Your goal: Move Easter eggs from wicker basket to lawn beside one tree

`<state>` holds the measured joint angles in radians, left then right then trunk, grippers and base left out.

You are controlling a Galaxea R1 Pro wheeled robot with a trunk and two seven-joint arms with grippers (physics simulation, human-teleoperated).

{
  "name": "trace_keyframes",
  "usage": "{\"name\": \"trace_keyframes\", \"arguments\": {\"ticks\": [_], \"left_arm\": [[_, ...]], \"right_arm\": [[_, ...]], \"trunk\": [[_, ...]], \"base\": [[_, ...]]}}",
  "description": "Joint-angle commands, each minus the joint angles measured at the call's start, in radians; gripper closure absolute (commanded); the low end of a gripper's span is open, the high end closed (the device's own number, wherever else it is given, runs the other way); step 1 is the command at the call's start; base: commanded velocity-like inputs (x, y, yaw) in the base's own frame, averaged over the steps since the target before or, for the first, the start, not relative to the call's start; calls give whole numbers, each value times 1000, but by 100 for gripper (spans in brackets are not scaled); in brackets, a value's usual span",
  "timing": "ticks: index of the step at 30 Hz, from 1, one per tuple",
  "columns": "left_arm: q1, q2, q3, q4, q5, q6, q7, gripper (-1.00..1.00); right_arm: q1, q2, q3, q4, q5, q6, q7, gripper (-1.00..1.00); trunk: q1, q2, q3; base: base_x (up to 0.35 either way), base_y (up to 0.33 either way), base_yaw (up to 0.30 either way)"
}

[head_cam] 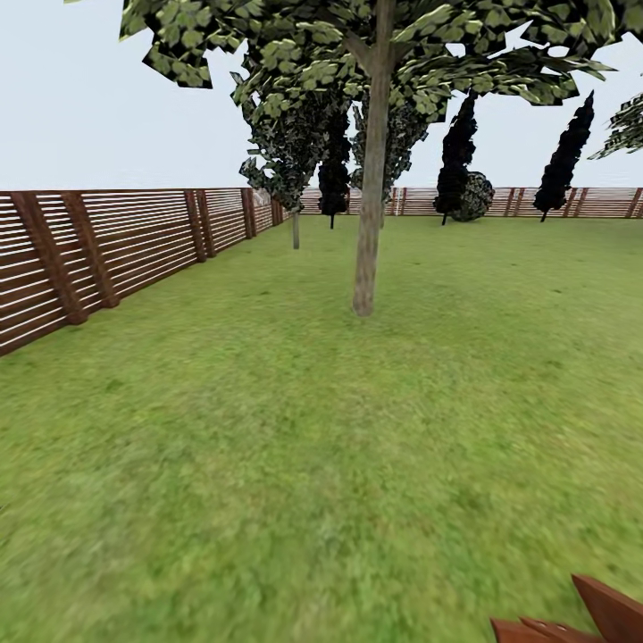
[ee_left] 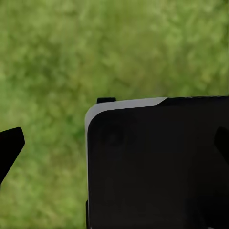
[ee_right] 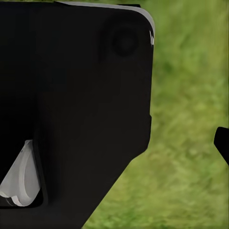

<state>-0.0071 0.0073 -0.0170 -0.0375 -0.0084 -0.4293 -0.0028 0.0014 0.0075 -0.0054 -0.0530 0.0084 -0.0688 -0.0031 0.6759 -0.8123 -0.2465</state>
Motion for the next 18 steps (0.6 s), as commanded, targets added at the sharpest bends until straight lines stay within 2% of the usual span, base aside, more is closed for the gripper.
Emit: {"name": "trace_keyframes", "arguments": {"ticks": [1,18], "left_arm": [[-1,0,-1,1,-1,-3,0,-100],[-1,0,-1,1,-1,-3,0,-100]], "right_arm": [[0,0,-1,-1,1,-2,0,-100],[0,0,-1,-1,1,-2,0,-100]], "trunk": [[0,-1,-1],[0,-1,-1]], "base": [[104,0,0],[114,0,0]]}}
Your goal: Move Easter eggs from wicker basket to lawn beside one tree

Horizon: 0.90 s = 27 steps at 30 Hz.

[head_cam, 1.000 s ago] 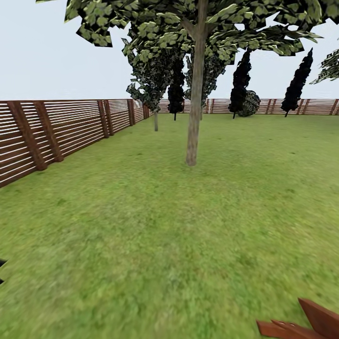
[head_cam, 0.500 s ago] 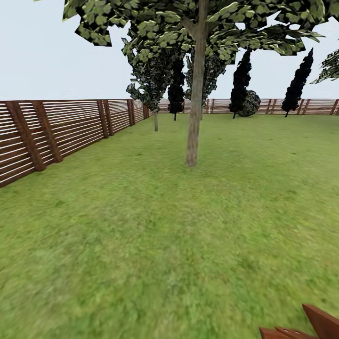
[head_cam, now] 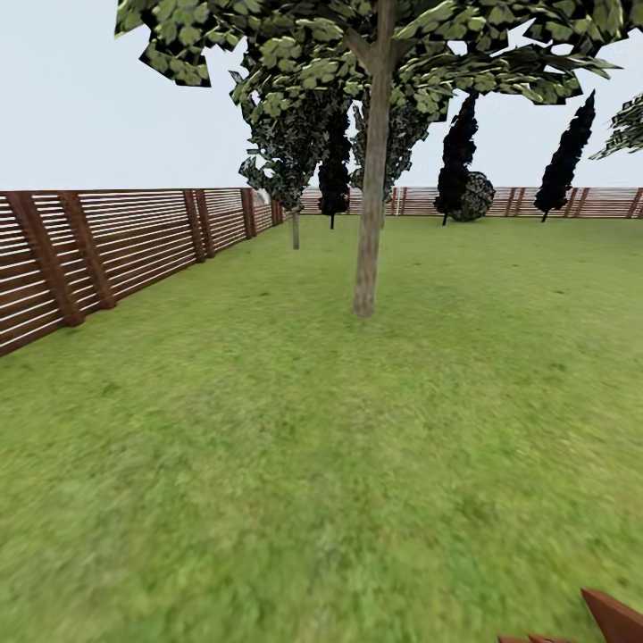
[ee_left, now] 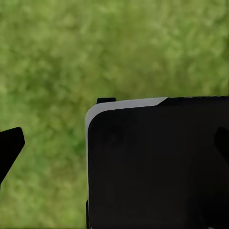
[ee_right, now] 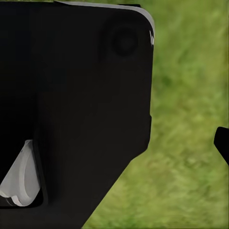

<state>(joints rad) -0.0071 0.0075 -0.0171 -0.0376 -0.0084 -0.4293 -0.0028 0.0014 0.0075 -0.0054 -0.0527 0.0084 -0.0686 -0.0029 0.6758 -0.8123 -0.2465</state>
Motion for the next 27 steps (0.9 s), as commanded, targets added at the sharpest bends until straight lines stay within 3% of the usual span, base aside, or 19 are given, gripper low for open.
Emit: {"name": "trace_keyframes", "arguments": {"ticks": [1,27], "left_arm": [[-1,0,-1,1,-1,-3,0,-100],[-1,0,-1,1,-1,-3,0,-100]], "right_arm": [[0,0,-1,-1,1,-2,0,-100],[0,0,-1,-1,1,-2,-1,-100]], "trunk": [[0,-1,-1],[0,-1,-1]], "base": [[165,0,0],[176,0,0]]}}
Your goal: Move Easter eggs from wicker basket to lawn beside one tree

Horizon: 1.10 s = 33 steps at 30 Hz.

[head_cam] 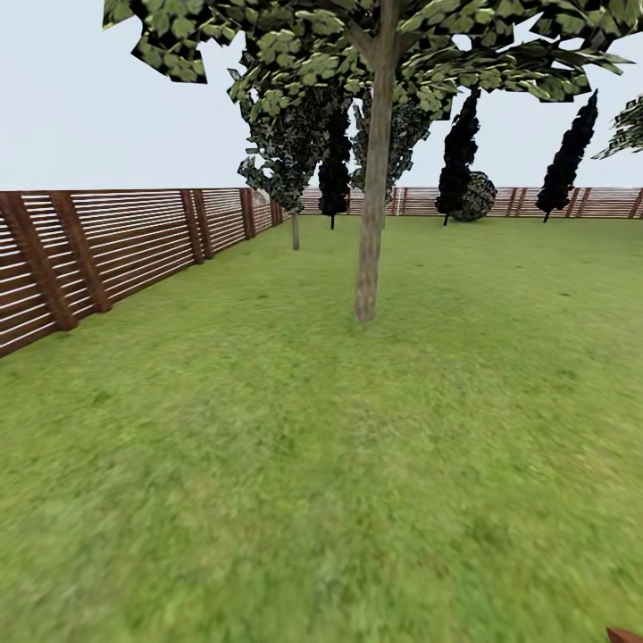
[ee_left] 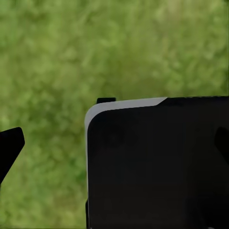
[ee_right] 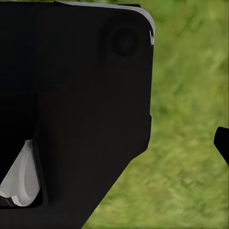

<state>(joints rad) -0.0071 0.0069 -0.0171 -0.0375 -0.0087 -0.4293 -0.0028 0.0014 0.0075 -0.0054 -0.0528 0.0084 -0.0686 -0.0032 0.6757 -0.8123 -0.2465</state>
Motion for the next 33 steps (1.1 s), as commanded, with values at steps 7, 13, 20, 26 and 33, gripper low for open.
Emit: {"name": "trace_keyframes", "arguments": {"ticks": [7,13,20,26,33], "left_arm": [[-1,1,-1,1,-1,-3,0,-100],[-1,1,-2,1,0,-3,0,-100],[-1,1,-2,1,-1,-3,0,-100],[-1,1,-2,1,-1,-3,0,-100],[-1,1,-1,1,-1,-3,0,-100]], "right_arm": [[0,0,-1,-1,1,-2,0,-100],[0,0,-1,-1,1,-2,0,-100],[0,0,-1,-1,1,-2,0,-100],[0,0,-1,-1,1,-2,0,-100],[0,0,-1,-1,1,-2,0,-100]], "trunk": [[0,-1,-1],[0,-1,-1],[0,-1,-1],[0,-1,-1],[0,-1,-1]], "base": [[177,0,0],[177,0,0],[177,0,0],[177,0,0],[177,0,0]]}}
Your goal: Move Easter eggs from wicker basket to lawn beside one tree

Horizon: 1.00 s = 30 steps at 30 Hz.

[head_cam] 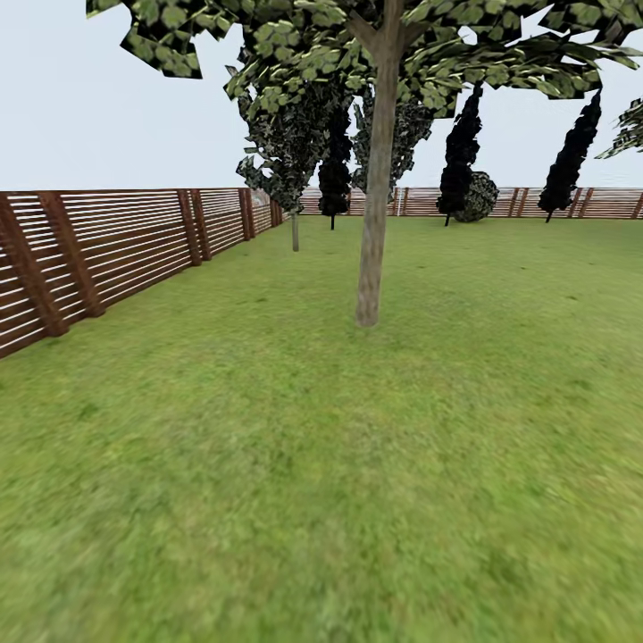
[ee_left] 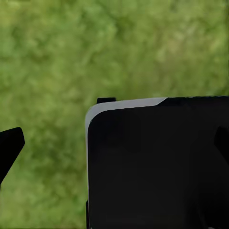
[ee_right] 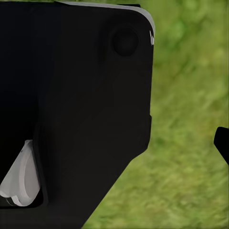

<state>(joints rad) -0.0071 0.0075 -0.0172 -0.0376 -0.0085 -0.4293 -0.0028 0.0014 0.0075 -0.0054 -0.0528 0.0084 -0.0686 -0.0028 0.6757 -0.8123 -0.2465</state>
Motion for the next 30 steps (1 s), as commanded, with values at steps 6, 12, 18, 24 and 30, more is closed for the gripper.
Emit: {"name": "trace_keyframes", "arguments": {"ticks": [6,12,18,24,30], "left_arm": [[-1,0,-1,1,-1,-3,0,-100],[-1,0,-1,1,-1,-3,0,-100],[-1,0,-1,1,-1,-3,0,-100],[-1,0,-2,1,-1,-3,0,-100],[-1,0,-2,1,-1,-3,0,-100]], "right_arm": [[0,0,-1,-1,1,-2,0,-100],[0,0,-1,-1,1,-2,0,-100],[0,0,-1,-1,1,-2,-1,-100],[0,0,-1,-1,1,-2,0,-100],[0,0,-1,-1,1,-2,-1,-100]], "trunk": [[0,-1,-1],[0,-1,-1],[0,-1,-1],[0,-1,-1],[0,-1,-1]], "base": [[173,0,0],[170,0,0],[169,0,0],[168,0,0],[167,0,0]]}}
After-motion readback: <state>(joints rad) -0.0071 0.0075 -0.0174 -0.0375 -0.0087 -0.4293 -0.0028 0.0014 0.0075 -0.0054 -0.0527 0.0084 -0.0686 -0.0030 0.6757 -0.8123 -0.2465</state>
